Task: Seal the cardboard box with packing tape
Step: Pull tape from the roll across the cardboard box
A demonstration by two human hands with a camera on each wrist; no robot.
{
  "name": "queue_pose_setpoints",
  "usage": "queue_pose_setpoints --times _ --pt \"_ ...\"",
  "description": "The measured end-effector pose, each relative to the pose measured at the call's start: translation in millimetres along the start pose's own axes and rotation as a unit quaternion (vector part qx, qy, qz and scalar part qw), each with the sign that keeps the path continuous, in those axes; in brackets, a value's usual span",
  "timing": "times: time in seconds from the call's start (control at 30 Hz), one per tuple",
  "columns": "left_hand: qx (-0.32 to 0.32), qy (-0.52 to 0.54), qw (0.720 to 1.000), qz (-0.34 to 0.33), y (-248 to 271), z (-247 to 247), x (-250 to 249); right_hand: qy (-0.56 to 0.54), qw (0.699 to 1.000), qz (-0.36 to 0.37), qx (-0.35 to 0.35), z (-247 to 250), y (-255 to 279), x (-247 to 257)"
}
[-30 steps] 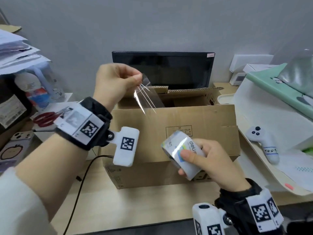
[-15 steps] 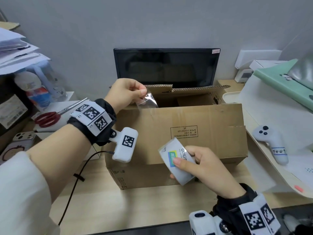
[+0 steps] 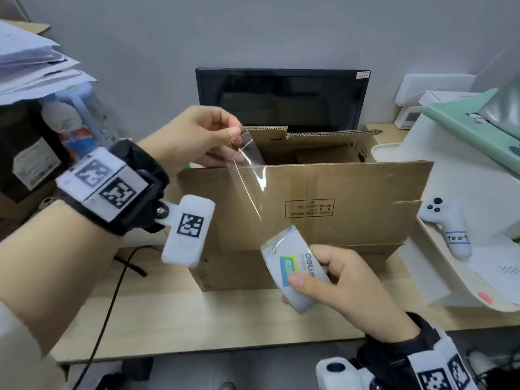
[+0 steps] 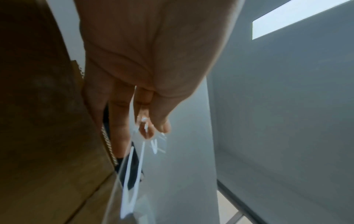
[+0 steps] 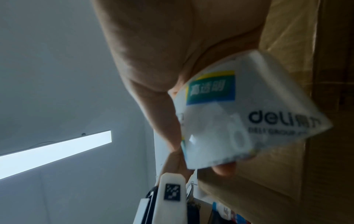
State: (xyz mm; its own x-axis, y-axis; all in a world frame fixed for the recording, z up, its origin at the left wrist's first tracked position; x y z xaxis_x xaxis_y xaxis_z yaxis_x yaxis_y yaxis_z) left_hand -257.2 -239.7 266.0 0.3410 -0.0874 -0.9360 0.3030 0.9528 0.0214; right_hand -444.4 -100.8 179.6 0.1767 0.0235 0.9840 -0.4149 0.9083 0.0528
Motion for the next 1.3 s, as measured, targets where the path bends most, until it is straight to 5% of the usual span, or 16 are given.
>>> queue_pose_setpoints --times 0.37,0.67,0.83,1.1,1.3 --pt "0.112 0.143 0.982 0.05 115.7 -47.5 11.3 0.033 0.998 -0.02 0.052 -41.6 97.0 -10.4" --pt "0.119 0.28 0.93 0.204 166.7 -95.8 96.6 -0.005 0.991 -0.108 0.082 -93.7 156.0 -55.2" --pt "0.11 0.222 0.939 0.237 165.1 -113.8 122.8 -0.061 0.985 -0.138 0.084 -108.4 162.4 -69.2" --pt "0.163 0.021 0.973 0.164 126.9 -133.5 86.0 -0.101 0.98 -0.144 0.096 -152.7 142.0 -96.7" --pt "0.194 -0.066 0.968 0.146 114.8 -129.9 73.3 -0.12 0.977 -0.124 0.124 -167.8 127.2 -86.3"
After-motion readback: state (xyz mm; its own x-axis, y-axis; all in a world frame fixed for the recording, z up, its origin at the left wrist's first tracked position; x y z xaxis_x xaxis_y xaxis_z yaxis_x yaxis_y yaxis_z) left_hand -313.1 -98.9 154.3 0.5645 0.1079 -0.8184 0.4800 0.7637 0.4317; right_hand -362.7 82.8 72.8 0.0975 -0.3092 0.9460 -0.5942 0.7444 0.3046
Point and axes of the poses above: each hand's wrist, its own y-axis away from the middle knuckle, its own z-axis out of the back of the hand, x = y × z, the point moved 7 cm from there along -y, towards the middle knuckle, and after that the axes turned 5 degrees about x, right-handed, at the moved point
